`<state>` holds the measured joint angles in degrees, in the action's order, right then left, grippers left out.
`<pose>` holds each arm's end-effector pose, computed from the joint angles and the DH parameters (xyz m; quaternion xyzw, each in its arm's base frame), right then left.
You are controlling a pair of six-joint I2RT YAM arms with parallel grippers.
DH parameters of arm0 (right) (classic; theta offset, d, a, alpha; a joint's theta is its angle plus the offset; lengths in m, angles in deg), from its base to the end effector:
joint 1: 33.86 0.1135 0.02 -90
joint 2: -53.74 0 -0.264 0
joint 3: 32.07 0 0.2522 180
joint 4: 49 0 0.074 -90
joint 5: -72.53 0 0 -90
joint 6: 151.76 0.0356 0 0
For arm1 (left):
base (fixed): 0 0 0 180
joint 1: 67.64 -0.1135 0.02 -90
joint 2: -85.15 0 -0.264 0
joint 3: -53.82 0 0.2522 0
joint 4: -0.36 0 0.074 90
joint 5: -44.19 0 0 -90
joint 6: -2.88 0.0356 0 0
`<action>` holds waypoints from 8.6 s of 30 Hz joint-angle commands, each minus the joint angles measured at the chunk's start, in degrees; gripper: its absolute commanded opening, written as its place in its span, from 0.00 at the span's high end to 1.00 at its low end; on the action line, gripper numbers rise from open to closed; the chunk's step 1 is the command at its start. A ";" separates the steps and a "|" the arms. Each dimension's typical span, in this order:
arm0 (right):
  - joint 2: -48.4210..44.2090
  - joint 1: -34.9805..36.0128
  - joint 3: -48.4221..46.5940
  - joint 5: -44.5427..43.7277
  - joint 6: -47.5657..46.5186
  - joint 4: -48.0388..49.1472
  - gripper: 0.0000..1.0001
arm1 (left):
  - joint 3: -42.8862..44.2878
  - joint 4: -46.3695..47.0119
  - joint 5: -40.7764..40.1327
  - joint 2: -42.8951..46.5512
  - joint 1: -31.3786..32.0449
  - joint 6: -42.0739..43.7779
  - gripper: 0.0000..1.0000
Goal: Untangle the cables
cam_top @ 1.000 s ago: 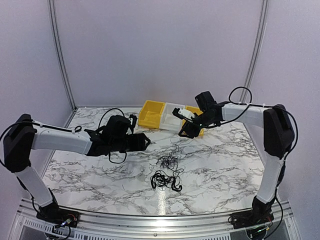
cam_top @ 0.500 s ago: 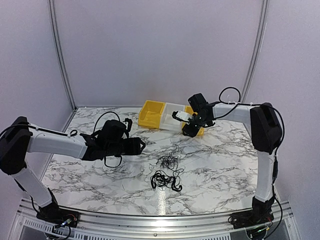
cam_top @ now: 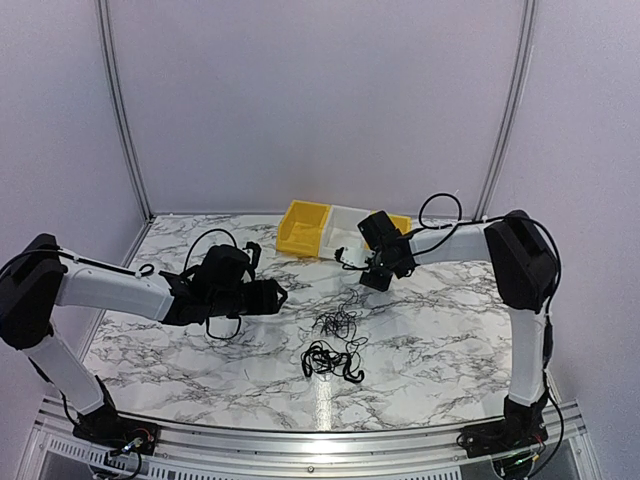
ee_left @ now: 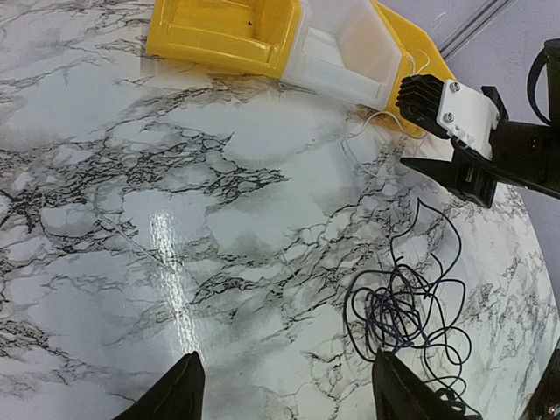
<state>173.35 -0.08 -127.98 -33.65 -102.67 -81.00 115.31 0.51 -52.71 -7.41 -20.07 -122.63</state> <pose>0.3732 0.2377 0.1523 -0.5409 0.7773 -0.1524 0.2830 0.2336 -0.2493 0.1909 0.0617 0.8667 -0.2872 0.4031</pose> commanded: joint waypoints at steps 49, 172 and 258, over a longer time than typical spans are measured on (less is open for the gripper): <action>0.00 -14.66 -23.95 -8.62 -6.98 4.56 1.00 | -1.40 2.35 1.73 0.41 -0.58 -3.34 0.32; -2.65 -15.24 -15.98 -2.78 -2.89 -3.42 1.00 | 2.29 4.98 10.76 -11.23 -0.55 -5.80 0.32; -17.14 4.54 -10.43 39.09 12.99 -8.51 1.00 | -8.66 25.05 -9.90 6.08 12.90 8.59 0.35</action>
<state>163.03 1.43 -133.46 7.61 -93.47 -86.18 106.61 17.04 -58.04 -3.21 -8.57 -119.28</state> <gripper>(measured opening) 0.008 0.642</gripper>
